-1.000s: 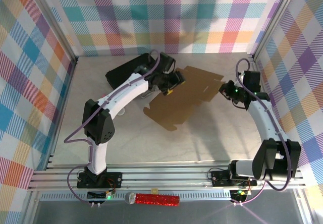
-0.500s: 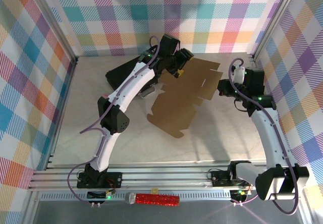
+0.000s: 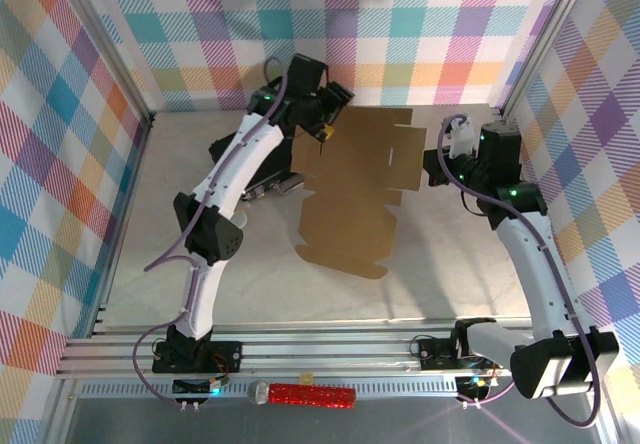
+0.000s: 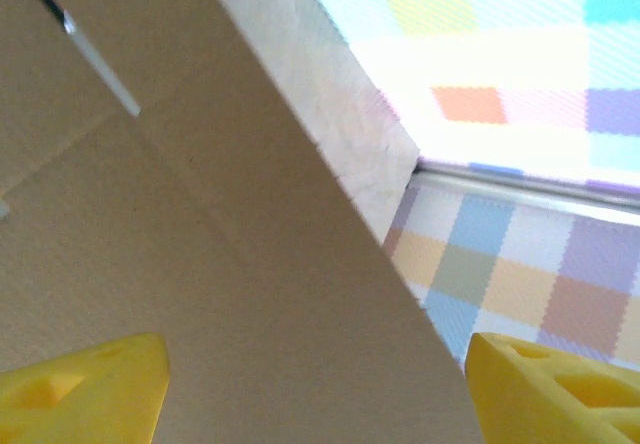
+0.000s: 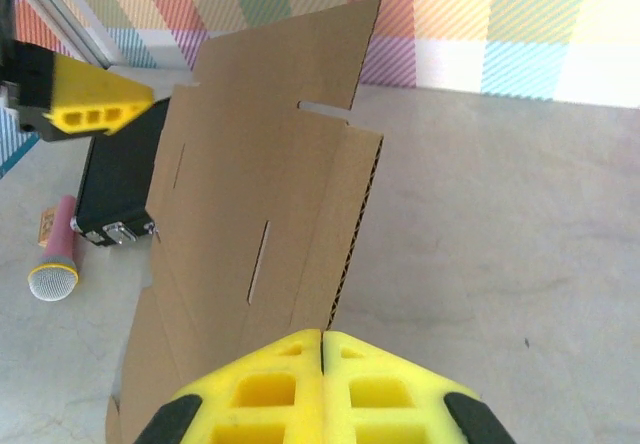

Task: Fold the paper box

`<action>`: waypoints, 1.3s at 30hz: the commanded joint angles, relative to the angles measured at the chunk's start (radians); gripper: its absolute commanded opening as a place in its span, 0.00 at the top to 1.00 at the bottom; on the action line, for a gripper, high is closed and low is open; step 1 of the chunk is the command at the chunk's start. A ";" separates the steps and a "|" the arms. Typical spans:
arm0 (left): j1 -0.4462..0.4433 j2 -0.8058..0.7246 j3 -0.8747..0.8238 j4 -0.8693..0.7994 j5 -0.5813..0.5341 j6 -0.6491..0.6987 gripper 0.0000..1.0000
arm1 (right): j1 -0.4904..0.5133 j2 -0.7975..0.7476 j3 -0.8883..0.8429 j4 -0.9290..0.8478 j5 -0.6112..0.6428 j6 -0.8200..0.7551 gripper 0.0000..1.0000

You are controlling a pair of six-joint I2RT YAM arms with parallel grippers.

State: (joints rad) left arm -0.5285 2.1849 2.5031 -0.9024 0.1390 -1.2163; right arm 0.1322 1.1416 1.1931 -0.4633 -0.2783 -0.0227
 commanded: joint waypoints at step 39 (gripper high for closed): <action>0.257 -0.149 -0.078 -0.348 0.311 -0.446 0.16 | 0.402 0.201 0.343 0.117 0.287 -0.408 1.00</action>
State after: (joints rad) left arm -0.2668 2.0686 2.4569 -1.2285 0.3992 -1.6791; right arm 0.5236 1.3350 1.4872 -0.3943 0.0051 -0.3962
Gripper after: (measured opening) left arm 0.833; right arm 0.045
